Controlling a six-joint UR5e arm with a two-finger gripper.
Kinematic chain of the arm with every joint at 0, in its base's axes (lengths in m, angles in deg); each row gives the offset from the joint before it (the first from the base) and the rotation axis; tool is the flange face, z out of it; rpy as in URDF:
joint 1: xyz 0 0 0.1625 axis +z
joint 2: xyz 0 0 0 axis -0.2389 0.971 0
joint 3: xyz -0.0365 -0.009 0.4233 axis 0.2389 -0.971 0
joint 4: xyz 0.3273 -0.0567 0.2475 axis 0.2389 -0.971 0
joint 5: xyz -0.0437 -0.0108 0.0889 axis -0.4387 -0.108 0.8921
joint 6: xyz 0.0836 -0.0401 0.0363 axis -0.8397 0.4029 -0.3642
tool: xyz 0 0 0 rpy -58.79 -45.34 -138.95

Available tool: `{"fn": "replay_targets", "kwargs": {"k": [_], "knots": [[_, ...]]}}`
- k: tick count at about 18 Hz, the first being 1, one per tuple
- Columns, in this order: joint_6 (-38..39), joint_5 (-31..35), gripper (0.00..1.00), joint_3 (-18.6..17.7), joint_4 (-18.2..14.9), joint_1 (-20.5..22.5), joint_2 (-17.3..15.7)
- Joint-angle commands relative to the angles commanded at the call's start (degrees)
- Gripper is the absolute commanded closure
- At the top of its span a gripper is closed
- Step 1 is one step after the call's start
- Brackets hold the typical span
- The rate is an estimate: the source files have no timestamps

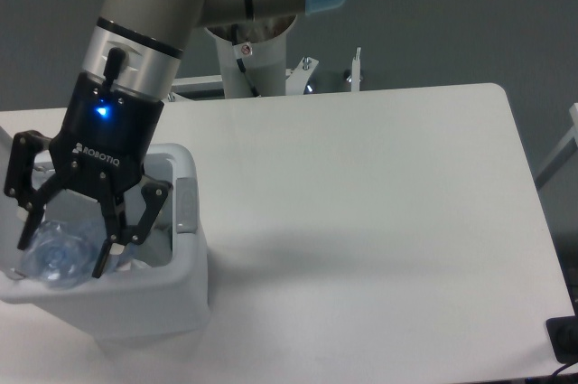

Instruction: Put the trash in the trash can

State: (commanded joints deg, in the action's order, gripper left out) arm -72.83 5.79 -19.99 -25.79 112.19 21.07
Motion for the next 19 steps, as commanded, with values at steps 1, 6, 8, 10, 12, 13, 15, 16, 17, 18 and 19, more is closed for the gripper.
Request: {"fn": "replay_targets", "kwargs": {"k": [1, 6, 8, 10, 12, 13, 15, 16, 17, 18, 19], "knots": [[0.53, 0.00, 0.00, 0.00, 0.09, 1.76, -0.70], [0.98, 3.59, 0.00, -0.26, -0.18, 9.76, -1.85], [0.37, 7.72, 0.00, -0.35, -0.53, 12.66, -0.27], [-4.70, 11.93, 0.00, -0.27, -0.53, 14.16, 0.52], [-14.00, 18.34, 0.00, -0.26, -2.45, 14.34, 0.00], [-18.05, 21.07, 0.00, -0.35, -4.03, 14.43, -0.18], [-26.13, 26.34, 0.00, 0.08, -7.37, 14.43, -0.27], [-30.70, 28.80, 0.00, 0.09, -9.65, 14.43, -0.35], [-35.27, 31.26, 0.00, 0.17, -12.54, 14.34, -0.88], [-38.54, 32.77, 0.00, 0.35, -15.18, 14.26, -1.40], [-40.22, 33.04, 0.00, 0.09, -16.16, 14.34, -1.58]]}}
